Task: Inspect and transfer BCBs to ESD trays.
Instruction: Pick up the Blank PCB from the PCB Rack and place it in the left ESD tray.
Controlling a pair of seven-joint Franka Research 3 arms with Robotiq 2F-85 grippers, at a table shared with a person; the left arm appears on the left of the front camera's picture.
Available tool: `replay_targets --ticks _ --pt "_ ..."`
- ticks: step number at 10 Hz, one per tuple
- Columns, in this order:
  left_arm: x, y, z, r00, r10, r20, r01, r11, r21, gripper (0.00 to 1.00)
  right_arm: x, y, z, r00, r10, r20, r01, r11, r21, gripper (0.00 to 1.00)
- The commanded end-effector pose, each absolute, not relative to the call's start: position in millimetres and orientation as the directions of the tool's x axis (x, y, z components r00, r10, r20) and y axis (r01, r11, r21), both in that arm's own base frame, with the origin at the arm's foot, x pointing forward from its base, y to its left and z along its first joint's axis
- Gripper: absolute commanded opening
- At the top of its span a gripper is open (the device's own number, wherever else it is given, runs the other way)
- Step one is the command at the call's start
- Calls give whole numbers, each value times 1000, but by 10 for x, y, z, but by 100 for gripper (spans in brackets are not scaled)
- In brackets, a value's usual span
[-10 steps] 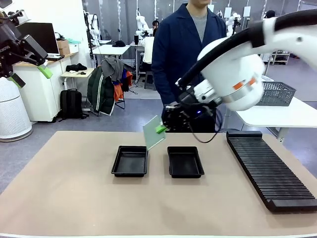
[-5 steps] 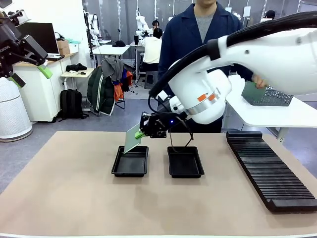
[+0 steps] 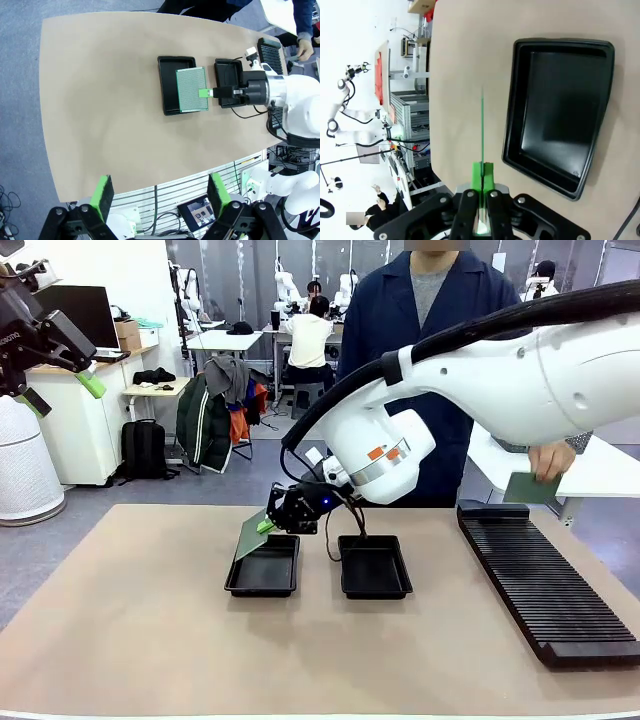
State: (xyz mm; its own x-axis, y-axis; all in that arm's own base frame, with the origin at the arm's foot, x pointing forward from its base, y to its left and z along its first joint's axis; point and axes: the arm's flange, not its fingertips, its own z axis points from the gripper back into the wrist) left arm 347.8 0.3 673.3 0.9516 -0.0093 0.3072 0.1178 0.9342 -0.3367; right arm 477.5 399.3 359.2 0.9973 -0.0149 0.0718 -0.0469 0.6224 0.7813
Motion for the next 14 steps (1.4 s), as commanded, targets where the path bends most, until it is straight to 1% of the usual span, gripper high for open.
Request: replay_targets --ticks 1,7,14 --pt "3476 2 6726 952 -9 306 117 935 -336 100 4868 4064 3479 998 -51 42 -1 616 788 2" --pt "3476 2 6726 952 -9 306 117 935 -336 100 5067 4005 3183 996 -90 16 46 639 768 2" --pt "3476 2 6726 952 -9 306 117 935 -336 100 5289 4106 2970 997 -75 -5 55 687 724 2"
